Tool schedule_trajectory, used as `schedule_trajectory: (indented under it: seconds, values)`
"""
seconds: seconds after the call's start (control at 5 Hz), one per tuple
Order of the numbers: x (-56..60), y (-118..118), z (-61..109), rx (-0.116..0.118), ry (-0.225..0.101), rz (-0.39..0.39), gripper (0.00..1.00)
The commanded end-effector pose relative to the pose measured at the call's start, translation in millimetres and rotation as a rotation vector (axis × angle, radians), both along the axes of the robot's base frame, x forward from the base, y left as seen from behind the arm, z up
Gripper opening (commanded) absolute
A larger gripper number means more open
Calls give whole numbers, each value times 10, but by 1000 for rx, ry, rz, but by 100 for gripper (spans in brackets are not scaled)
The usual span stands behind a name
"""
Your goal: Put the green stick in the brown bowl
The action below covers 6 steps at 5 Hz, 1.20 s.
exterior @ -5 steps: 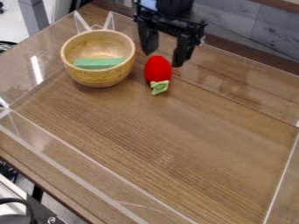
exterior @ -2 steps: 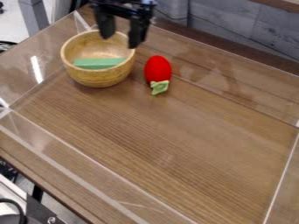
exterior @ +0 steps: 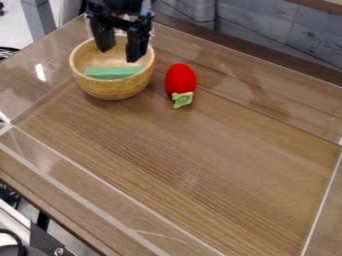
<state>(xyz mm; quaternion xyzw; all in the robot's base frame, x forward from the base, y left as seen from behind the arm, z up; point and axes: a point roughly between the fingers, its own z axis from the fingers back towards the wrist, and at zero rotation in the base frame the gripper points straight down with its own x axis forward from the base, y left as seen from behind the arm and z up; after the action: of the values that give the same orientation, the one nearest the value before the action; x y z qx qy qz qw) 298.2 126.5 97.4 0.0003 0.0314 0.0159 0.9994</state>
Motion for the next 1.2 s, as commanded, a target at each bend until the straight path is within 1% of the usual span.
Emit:
schedule_trajectory:
  seconds: [0.0, 0.2, 0.4, 0.6, 1.0]
  values:
    - [72, 103, 146, 34, -56, 6, 100]
    - [79, 123, 111, 33, -52, 15, 100]
    - [136, 361, 87, 33, -52, 43, 100]
    - [180, 551, 31, 33, -43, 65, 100]
    - [72, 531, -26, 32, -25, 57, 100]
